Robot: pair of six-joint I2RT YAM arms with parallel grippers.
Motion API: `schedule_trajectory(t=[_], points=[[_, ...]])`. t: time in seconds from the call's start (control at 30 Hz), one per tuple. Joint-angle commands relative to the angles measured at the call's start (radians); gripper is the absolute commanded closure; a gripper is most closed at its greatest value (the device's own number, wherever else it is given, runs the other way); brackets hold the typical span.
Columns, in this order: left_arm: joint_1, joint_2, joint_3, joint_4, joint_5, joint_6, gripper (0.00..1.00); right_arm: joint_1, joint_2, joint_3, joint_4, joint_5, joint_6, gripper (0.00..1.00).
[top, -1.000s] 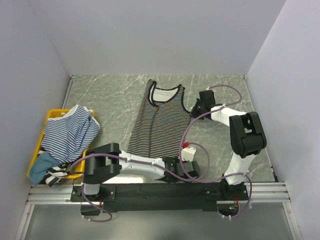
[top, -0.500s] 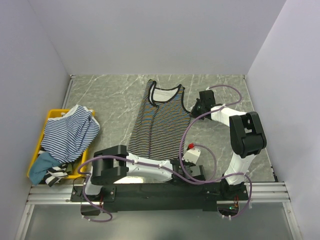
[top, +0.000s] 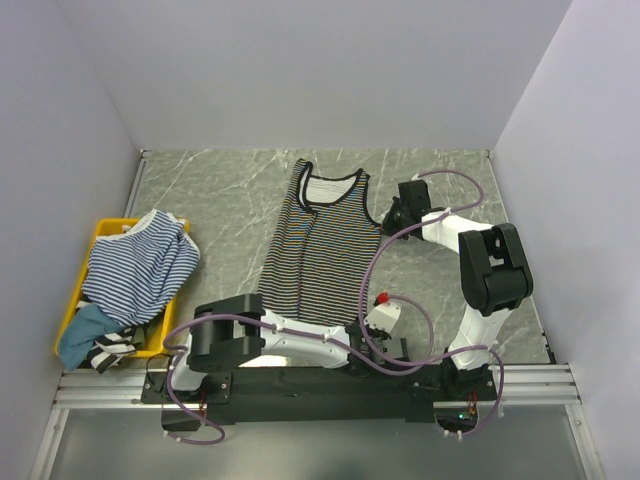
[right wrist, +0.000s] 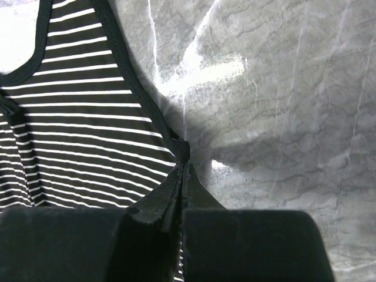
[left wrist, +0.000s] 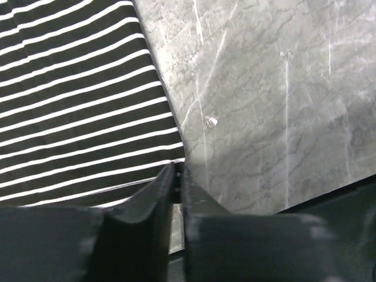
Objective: Fold and stack the tank tops
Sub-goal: Fold the tank top
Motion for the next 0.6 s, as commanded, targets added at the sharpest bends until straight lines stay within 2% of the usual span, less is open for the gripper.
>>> schedule_trajectory(t=[0.0,0.03,0.07,0.27,0.4,0.57], points=[[-0.017,-0.012,0.032,-0.018,-0.024,-0.010,0.89,-0.009,-0.032,0.024,0.014,0.008,-0.013,1.00],[-0.019,-0.024,0.020,-0.014,-0.022,-0.013,0.99,-0.011,-0.033,0.024,0.014,0.013,-0.013,1.00],[-0.020,-0.041,0.006,0.011,-0.016,-0.016,0.99,-0.009,-0.036,0.024,0.009,0.017,-0.014,1.00],[0.004,-0.297,-0.233,0.253,0.112,-0.042,0.99,-0.009,-0.047,0.044,-0.029,0.073,-0.037,1.00],[0.063,-0.482,-0.398,0.428,0.186,-0.097,0.99,-0.009,-0.050,0.061,-0.051,0.109,-0.046,1.00],[0.141,-0.642,-0.612,0.603,0.298,-0.154,0.99,-0.008,-0.068,0.096,-0.083,0.140,-0.049,1.00]])
